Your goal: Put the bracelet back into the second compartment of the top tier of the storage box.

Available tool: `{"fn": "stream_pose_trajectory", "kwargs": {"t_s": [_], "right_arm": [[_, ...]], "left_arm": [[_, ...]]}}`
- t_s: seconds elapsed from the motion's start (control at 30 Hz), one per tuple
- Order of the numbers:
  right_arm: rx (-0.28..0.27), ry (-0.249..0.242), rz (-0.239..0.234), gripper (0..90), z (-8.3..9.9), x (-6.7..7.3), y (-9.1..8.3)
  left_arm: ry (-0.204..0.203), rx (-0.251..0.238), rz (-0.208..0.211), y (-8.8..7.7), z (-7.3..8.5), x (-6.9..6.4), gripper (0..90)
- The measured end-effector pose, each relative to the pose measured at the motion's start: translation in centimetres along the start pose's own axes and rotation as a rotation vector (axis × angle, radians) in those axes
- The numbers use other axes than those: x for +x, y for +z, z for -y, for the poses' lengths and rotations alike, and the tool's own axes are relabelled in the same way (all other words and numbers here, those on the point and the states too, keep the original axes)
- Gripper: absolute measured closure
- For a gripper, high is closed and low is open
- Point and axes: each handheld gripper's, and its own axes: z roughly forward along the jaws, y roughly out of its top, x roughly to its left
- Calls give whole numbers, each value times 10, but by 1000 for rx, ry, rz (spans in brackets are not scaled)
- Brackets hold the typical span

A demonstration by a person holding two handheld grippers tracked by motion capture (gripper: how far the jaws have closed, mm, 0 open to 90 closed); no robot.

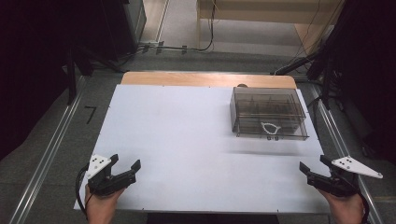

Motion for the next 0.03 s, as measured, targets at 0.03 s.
{"fn": "stream_pose_trajectory", "kwargs": {"t_s": [0.03], "right_arm": [[4,-1,-3,162,1,0,-1]], "left_arm": [[-2,-2,2,-1,1,0,152]]}}
